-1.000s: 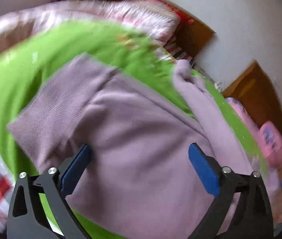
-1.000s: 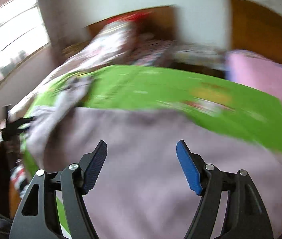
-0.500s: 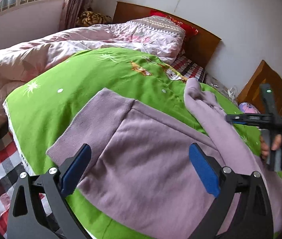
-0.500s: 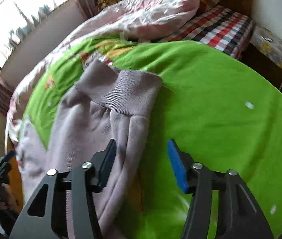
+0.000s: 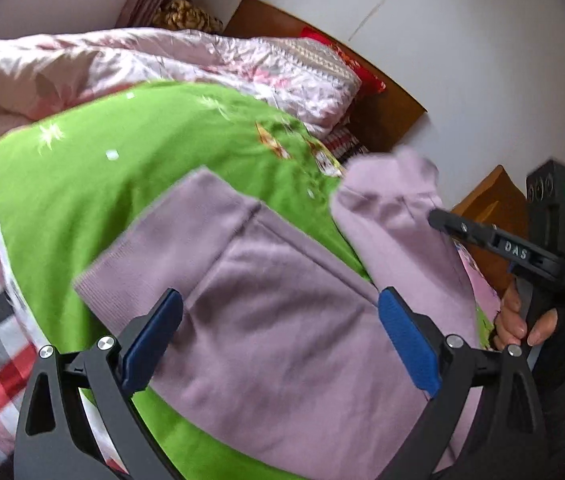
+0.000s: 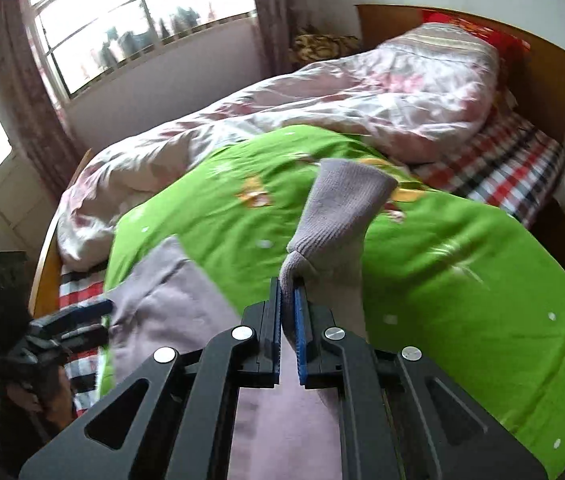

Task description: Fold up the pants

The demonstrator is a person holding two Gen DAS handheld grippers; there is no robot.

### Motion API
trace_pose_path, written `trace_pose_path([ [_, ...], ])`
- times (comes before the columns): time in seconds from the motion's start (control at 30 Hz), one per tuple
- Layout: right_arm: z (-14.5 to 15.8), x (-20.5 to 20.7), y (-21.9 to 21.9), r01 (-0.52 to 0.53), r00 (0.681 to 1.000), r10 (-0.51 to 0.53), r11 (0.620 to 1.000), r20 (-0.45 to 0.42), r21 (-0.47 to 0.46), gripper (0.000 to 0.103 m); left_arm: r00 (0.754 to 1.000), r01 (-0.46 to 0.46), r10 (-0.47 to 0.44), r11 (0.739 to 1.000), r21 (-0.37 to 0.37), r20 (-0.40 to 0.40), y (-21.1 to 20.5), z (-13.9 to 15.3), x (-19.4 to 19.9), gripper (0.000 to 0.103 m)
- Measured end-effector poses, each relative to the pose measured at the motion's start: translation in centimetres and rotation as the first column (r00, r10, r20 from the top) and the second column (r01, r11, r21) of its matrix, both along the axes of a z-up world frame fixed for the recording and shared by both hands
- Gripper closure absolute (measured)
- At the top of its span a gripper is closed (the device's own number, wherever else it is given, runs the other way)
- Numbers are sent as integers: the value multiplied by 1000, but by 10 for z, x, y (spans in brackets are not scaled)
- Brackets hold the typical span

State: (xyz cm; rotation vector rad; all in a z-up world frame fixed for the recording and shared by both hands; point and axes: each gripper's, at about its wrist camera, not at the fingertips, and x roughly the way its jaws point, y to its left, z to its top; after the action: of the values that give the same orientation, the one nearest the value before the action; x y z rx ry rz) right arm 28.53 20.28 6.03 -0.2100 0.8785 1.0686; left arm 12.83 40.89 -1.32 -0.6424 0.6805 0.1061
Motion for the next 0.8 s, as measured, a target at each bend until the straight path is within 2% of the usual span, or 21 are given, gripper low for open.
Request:
trace_pose_path([
  [0.13, -9, -26, 22, -66, 997, 66, 998, -32, -6, 94, 1000, 17, -17, 1000, 11, -18, -20, -6, -10, 5],
  [0.27, -14, -59, 41, -140, 987, 141, 990, -83, 24, 94, 997, -78, 78, 994, -82, -11, -14, -21, -40, 5],
  [0.37, -19, -75, 58, -176, 980, 177, 984, -96, 19, 94, 989, -146, 143, 981, -126, -38, -3, -36, -63, 5],
  [0.57, -44, -88, 79, -188, 979, 184, 982, -89, -35, 91, 980, -189, 182, 976, -107, -75, 10, -43, -86, 5],
  [0.6, -49, -88, 81, -190, 977, 185, 981, -110, -38, 85, 980, -190, 183, 976, -108, -75, 10, -44, -87, 5],
  [0.67, -57, -91, 86, -232, 963, 221, 971, -157, -55, 60, 981, -190, 183, 975, -115, -72, 12, -45, -87, 5],
  [0.7, -55, -91, 83, -236, 961, 227, 971, -159, -38, 52, 981, -189, 182, 974, -121, -68, 14, -45, -86, 5],
  [0.8, -34, -93, 78, -246, 966, 247, 969, -82, 15, 52, 983, -184, 180, 973, -143, -43, 20, -46, -80, 5],
])
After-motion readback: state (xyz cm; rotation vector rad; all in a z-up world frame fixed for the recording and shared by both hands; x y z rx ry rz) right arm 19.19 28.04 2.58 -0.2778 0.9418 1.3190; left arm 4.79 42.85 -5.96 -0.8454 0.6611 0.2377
